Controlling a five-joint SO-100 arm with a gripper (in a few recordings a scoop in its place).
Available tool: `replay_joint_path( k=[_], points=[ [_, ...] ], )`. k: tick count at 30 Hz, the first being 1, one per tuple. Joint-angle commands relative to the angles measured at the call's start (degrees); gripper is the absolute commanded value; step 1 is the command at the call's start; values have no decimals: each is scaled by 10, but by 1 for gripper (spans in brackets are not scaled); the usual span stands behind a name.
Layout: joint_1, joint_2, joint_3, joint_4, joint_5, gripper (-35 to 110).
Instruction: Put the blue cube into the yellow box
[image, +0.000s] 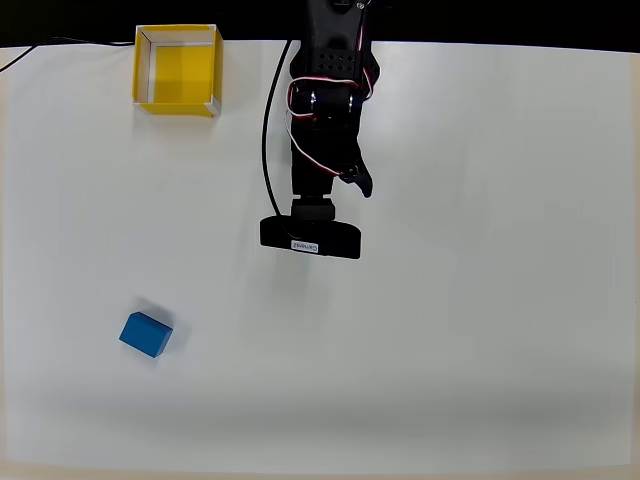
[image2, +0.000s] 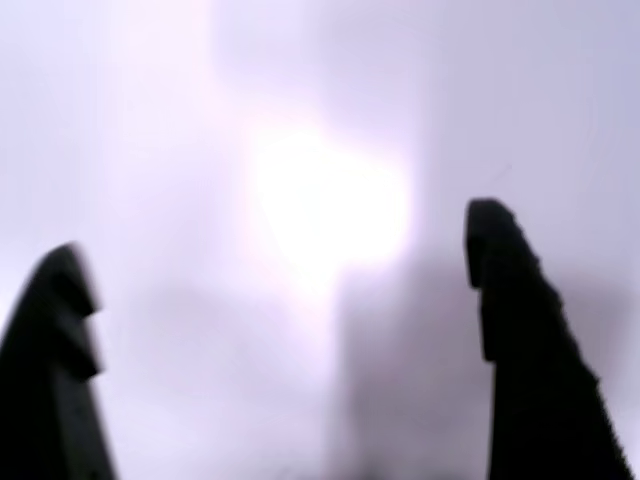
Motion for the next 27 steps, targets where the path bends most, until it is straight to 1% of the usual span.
replay_joint_path(
  k=[1, 3, 5, 9, 13, 17, 21, 23, 26, 27],
  points=[
    [69, -79, -105, -79, -75, 47],
    [98, -133, -147, -95, -109, 49],
    [127, -189, -206, -90, -143, 49],
    [189, -311, -355, -90, -149, 49],
    [244, -417, -456, -129, -112, 49],
    [284, -506, -506, -208, -52, 49],
    [324, -592, -555, -246, -21, 49],
    [339, -629, -564, -280, -9, 53],
    [350, -681, -584, -321, 18, 54],
    [352, -698, -591, -336, 27, 57]
  ],
)
